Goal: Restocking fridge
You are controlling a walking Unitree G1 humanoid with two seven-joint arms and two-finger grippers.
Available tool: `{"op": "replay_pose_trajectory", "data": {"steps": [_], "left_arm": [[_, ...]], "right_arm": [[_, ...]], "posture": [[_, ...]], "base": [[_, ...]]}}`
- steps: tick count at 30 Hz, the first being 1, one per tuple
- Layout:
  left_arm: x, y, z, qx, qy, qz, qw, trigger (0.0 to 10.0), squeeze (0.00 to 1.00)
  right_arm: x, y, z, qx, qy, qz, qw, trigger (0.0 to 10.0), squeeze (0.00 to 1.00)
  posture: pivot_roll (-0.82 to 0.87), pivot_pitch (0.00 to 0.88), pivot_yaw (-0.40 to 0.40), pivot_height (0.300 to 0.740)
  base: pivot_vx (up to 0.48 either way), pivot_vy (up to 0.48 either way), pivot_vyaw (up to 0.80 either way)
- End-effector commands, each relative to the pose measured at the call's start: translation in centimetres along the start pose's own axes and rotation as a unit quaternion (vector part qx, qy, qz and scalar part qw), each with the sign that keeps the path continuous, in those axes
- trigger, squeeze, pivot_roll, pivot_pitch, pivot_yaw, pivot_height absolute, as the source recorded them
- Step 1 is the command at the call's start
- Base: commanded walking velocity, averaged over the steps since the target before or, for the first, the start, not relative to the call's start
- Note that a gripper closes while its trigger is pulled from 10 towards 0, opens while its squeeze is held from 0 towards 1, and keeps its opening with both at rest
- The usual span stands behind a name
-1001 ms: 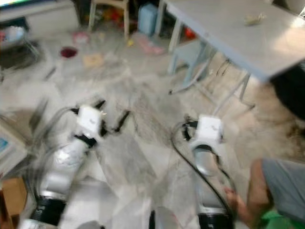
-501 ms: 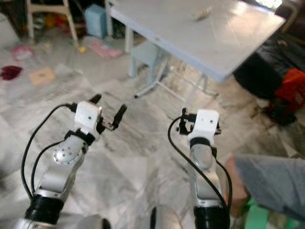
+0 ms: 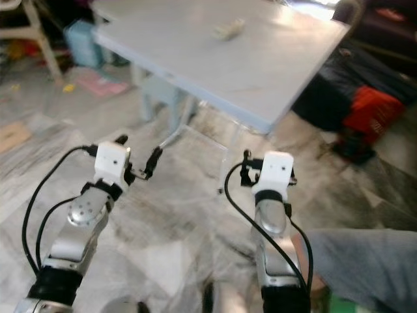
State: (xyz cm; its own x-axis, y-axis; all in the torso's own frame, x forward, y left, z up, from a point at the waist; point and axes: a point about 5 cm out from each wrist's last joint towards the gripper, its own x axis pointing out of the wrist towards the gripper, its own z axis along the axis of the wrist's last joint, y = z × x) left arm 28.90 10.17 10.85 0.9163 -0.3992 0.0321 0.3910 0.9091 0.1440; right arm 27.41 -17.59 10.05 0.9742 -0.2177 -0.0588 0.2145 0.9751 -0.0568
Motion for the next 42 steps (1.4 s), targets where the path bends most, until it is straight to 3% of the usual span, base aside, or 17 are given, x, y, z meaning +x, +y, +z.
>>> {"op": "replay_pose_trajectory", "data": {"steps": [1,5,17,24,30,37,42], "left_arm": [[-0.4,0.9,-0.3,0.004,0.01,0.014,1.0,10.0,0.0],[-0.4,1.1,-0.5,-0.007,0.014,0.022,1.0,10.0,0.0],[-0.3,2.4,-0.7,0.0,0.016,0.064,0.998,10.0,0.0],[-0.2,2.3,-0.7,-0.011,0.015,0.062,0.998,10.0,0.0],[-0.1,1.6,-0.7,0.01,0.011,0.038,0.999,10.0,0.0],[0.2,1.0,-0.3,0.025,-0.002,0.015,1.0,10.0,0.0],[0.1,1.0,-0.3,0.004,-0.004,0.032,0.999,10.0,0.0]], "right_arm": [[-0.1,0.6,0.3,0.006,-0.004,0.009,1.0,10.0,0.0],[-0.2,0.7,0.2,0.009,-0.004,0.012,1.0,10.0,0.0],[-0.3,1.7,0.2,0.001,-0.012,0.049,0.999,10.0,0.0],[-0.6,2.2,0.1,-0.002,-0.012,0.07,0.997,10.0,0.0],[-1.0,2.4,-0.2,0.006,-0.01,0.072,0.997,10.0,0.0],[-0.9,2.3,0.0,0.005,-0.015,0.07,0.997,10.0,0.0],[-0.7,2.5,0.3,0.003,-0.024,0.077,0.997,10.0,0.0]], "posture": [[-0.01,0.101,-0.043,0.74],[-0.01,0.099,-0.043,0.74],[-0.01,0.087,-0.05,0.74],[-0.01,0.088,-0.049,0.74],[-0.02,0.095,-0.033,0.74],[-0.02,0.085,-0.034,0.74],[-0.01,0.083,-0.05,0.74]], "base": [[0.465,0.0,-0.8],[0.437,0.0,-0.73],[0.197,0.393,0.0],[0.0,0.443,0.0],[0.04,0.435,0.0],[0.366,0.3,0.0],[0.449,0.0,0.0]]}}
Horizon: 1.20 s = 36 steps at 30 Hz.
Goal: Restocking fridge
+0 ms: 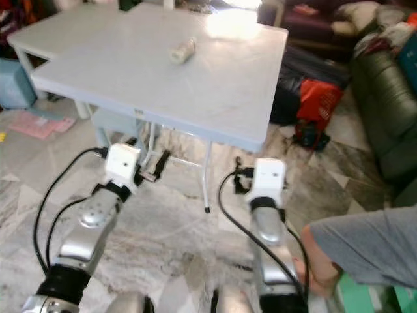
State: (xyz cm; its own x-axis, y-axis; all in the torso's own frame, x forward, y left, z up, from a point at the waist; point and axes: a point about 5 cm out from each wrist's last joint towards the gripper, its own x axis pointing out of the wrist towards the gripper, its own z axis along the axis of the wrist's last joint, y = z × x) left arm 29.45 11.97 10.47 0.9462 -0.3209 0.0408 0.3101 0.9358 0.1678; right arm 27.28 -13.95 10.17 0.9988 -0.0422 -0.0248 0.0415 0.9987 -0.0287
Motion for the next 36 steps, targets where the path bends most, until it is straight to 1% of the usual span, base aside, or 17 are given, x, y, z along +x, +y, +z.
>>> {"op": "replay_pose_trajectory", "data": {"steps": [1,2,4,5,6,7,8,10,11,13,16,19,21,25,28,30,36], "left_arm": [[0.2,-0.8,0.3,-0.01,-0.006,-0.01,1.0,10.0,0.0],[0.1,-0.6,0.2,-0.017,0.002,0.004,1.0,10.0,0.0],[-0.7,0.6,-0.3,-0.011,0.011,0.046,0.999,10.0,0.0],[-0.7,0.6,-0.3,-0.011,0.011,0.046,0.999,10.0,0.0],[-1.0,1.1,-0.4,-0.009,0.012,0.057,0.998,10.0,0.0],[-1.6,2.0,-0.5,-0.014,0.009,0.074,0.997,10.0,0.0],[-1.6,2.0,-0.5,-0.014,0.009,0.074,0.997,10.0,0.0],[-3.2,3.7,-0.8,-0.023,0.003,0.103,0.994,10.0,0.0],[-3.8,4.2,-0.9,-0.023,0.001,0.113,0.993,10.0,0.0],[-4.9,4.6,-1.2,-0.026,0.002,0.123,0.992,10.0,0.0],[-5.8,4.7,-1.9,-0.011,0.034,0.141,0.989,10.0,0.0],[-5.9,4.5,-2.3,-0.022,0.036,0.125,0.991,10.0,0.0],[-5.8,4.5,-2.1,-0.02,0.032,0.12,0.992,10.0,0.0],[-5.5,4.5,-1.7,-0.02,0.018,0.114,0.993,10.0,0.0],[-5.3,4.4,-1.5,-0.024,0.019,0.108,0.994,10.0,0.0],[-5.2,4.4,-1.5,-0.029,0.02,0.108,0.994,10.0,0.0],[-5.2,4.4,-1.5,-0.023,0.02,0.104,0.994,10.0,0.0]], "right_arm": [[0.0,-1.0,0.1,-0.008,-0.003,-0.011,1.0,10.0,0.0],[0.1,-1.0,0.2,-0.009,-0.007,-0.011,1.0,10.0,0.0],[0.1,-1.3,1.1,-0.024,-0.035,-0.016,0.999,10.0,0.0],[0.1,-1.3,1.1,-0.024,-0.035,-0.016,0.999,10.0,0.0],[0.0,-1.4,1.3,-0.03,-0.044,-0.017,0.998,10.0,0.0],[-0.1,-1.7,1.7,-0.039,-0.056,-0.021,0.997,10.0,0.0],[-0.1,-1.7,1.7,-0.039,-0.056,-0.021,0.997,10.0,0.0],[-0.7,-2.5,1.9,-0.028,-0.06,-0.038,0.997,10.0,0.0],[-1.0,-2.8,1.9,-0.025,-0.059,-0.047,0.997,10.0,0.0],[-1.7,-3.3,1.7,-0.027,-0.056,-0.06,0.996,10.0,0.0],[-2.6,-3.6,1.3,-0.026,-0.054,-0.063,0.996,10.0,0.0],[-2.9,-3.7,1.3,-0.026,-0.055,-0.064,0.996,10.0,0.0],[-2.7,-3.7,1.4,-0.025,-0.058,-0.066,0.996,10.0,0.0],[-2.4,-3.5,1.8,-0.03,-0.066,-0.06,0.996,10.0,0.0],[-2.0,-3.4,2.2,-0.035,-0.071,-0.055,0.995,10.0,0.0],[-1.9,-3.4,2.4,-0.047,-0.076,-0.051,0.995,10.0,0.0],[-2.1,-3.0,2.2,-0.058,-0.077,-0.041,0.994,10.0,0.0]], "posture": [[-0.01,0.083,-0.05,0.74],[-0.01,0.083,-0.05,0.74],[0.0,0.074,-0.048,0.74],[0.0,0.074,-0.048,0.74],[0.0,0.069,-0.046,0.74],[-0.01,0.065,-0.045,0.74],[-0.01,0.065,-0.045,0.74],[-0.01,0.045,-0.037,0.74],[-0.01,0.045,-0.037,0.74],[-0.01,0.038,-0.031,0.74],[-0.02,0.029,-0.026,0.74],[-0.02,0.016,-0.023,0.74],[-0.02,0.007,-0.02,0.74],[-0.02,0.002,-0.02,0.74],[-0.02,0.005,-0.02,0.74],[-0.02,0.005,-0.021,0.74],[-0.02,0.011,-0.024,0.74]], "base": [[0.454,0.0,0.0],[0.431,0.0,0.0],[0.0,0.0,0.0],[0.0,0.0,0.0],[0.0,0.0,0.0],[0.0,0.0,0.0],[0.0,0.0,0.0],[0.0,0.0,0.0],[0.0,0.0,0.0],[0.0,0.0,0.0],[0.0,0.0,0.0],[0.0,0.0,0.0],[0.0,0.0,0.0],[0.409,0.0,0.0],[0.465,0.0,0.0],[0.463,0.0,0.0],[0.454,0.0,0.0]]}}
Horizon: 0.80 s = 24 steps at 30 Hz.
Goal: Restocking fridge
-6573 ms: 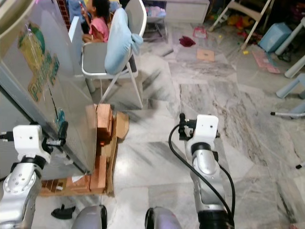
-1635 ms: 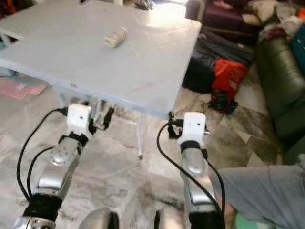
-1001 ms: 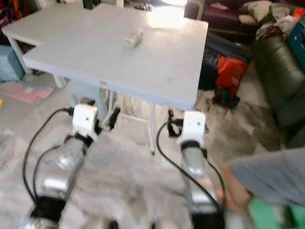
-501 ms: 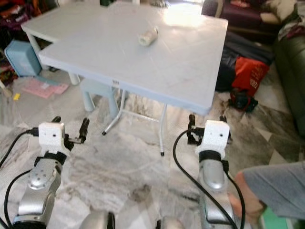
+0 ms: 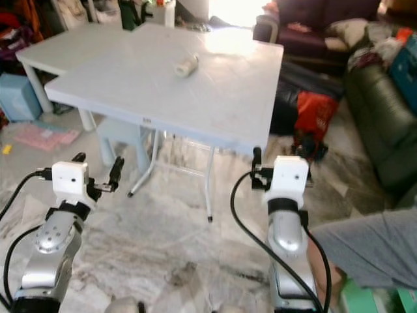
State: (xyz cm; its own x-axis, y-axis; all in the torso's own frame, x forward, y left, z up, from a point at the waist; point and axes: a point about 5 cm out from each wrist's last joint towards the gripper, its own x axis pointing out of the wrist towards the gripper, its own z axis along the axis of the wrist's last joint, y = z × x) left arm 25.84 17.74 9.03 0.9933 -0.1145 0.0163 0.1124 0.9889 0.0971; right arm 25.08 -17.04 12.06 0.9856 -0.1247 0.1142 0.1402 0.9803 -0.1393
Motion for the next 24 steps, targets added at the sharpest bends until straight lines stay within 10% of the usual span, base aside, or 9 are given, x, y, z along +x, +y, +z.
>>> {"op": "replay_pose_trajectory", "data": {"steps": [1,24], "left_arm": [[0.15,0.24,0.5,0.009,-0.007,0.0,1.0,10.0,0.0],[1.03,-0.45,0.83,-0.008,-0.01,-0.006,1.0,10.0,0.0]], "right_arm": [[0.05,0.21,0.53,-0.001,-0.012,0.006,1.0,10.0,0.0],[0.37,0.7,1.2,-0.026,-0.033,0.028,0.999,10.0,0.0]], "posture": [[-0.02,0.013,-0.026,0.74],[-0.04,0.032,-0.016,0.74]], "base": [[0.454,0.0,0.0],[0.434,0.023,0.0]]}}
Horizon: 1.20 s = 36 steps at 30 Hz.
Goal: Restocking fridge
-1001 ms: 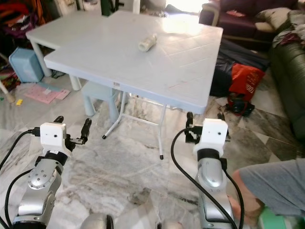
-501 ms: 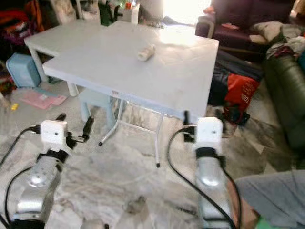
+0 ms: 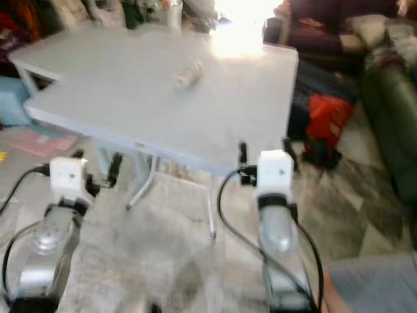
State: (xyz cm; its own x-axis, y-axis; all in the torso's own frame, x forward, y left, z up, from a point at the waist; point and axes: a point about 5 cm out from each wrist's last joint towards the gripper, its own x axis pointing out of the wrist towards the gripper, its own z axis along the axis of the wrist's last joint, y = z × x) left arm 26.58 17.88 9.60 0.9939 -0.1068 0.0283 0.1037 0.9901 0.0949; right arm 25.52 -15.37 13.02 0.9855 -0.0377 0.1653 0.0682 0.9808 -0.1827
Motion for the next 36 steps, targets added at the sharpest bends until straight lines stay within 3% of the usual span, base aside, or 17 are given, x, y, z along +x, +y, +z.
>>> {"op": "replay_pose_trajectory", "data": {"steps": [1,18,36], "left_arm": [[0.33,-0.75,0.28,-0.009,-0.004,-0.009,1.0,10.0,0.0],[0.6,-0.98,0.73,-0.002,-0.019,-0.017,1.0,10.0,0.0],[0.76,-1.4,0.98,0.003,-0.026,-0.029,0.999,10.0,0.0]], "right_arm": [[-0.02,-0.86,0.01,-0.01,0.0,-0.009,1.0,10.0,0.0],[0.12,-0.23,0.28,-0.022,-0.012,0.012,1.0,10.0,0.0],[0.21,-0.02,0.2,-0.018,-0.01,0.013,1.0,10.0,0.0]], "posture": [[-0.04,0.032,-0.016,0.74],[-0.05,0.033,-0.018,0.74],[-0.05,0.039,-0.014,0.74]], "base": [[0.39,0.277,0.0],[0.354,0.323,0.0],[0.472,0.0,0.0]]}}
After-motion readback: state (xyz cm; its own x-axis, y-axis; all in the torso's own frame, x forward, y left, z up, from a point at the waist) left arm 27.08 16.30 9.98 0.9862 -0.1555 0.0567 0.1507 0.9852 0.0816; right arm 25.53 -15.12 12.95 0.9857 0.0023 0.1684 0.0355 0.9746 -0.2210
